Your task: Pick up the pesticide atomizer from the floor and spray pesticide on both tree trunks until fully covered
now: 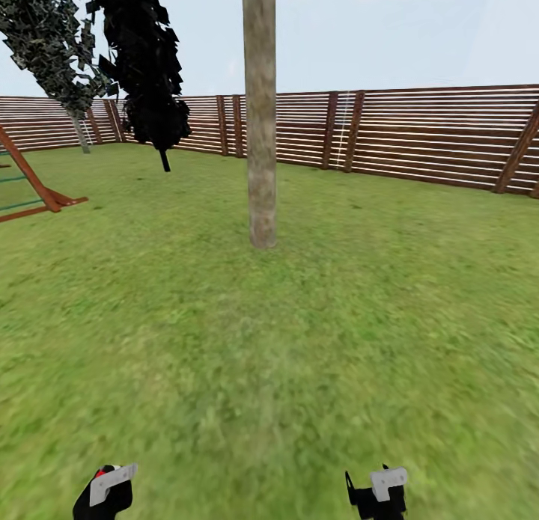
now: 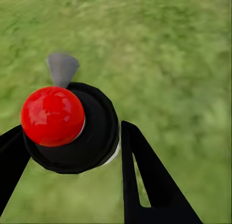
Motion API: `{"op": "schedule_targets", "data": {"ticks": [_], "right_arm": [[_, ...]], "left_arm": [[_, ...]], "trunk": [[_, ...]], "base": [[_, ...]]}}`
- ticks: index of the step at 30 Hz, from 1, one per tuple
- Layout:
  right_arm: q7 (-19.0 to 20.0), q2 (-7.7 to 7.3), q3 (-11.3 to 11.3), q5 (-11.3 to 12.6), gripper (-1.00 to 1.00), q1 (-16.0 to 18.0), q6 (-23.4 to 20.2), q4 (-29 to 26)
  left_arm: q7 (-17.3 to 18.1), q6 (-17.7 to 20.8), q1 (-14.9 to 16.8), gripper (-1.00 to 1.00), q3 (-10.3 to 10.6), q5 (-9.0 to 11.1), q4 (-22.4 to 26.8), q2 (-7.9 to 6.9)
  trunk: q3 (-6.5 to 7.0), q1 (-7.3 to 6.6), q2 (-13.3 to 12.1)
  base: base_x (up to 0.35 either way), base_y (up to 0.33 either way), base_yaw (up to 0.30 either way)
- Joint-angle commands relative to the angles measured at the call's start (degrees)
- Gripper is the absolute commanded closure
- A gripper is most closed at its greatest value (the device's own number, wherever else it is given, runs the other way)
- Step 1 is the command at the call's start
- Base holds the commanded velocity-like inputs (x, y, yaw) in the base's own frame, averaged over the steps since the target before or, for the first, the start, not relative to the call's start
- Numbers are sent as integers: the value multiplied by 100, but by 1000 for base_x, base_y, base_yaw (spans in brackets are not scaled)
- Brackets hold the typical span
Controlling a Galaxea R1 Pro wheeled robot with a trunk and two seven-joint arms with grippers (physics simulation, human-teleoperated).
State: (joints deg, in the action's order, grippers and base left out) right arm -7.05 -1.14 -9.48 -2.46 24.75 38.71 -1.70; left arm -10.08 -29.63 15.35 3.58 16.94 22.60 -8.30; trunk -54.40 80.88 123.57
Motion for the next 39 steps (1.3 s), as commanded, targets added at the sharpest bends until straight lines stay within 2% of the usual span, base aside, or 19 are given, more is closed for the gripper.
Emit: {"op": "schedule_targets", "data": {"ticks": [1, 39], "right_arm": [[-60, 0, -45, -27, -100, 3, 5, 3], [-60, 9, -45, -27, -100, 3, 5, 8]], "left_arm": [[-38, -16, 3, 100, 38, 18, -1, -5], [-38, -16, 3, 100, 46, 20, 7, -5]], "trunk": [[-5, 3, 2], [-5, 3, 2]], "base": [[340, 0, 0], [340, 0, 0]]}}
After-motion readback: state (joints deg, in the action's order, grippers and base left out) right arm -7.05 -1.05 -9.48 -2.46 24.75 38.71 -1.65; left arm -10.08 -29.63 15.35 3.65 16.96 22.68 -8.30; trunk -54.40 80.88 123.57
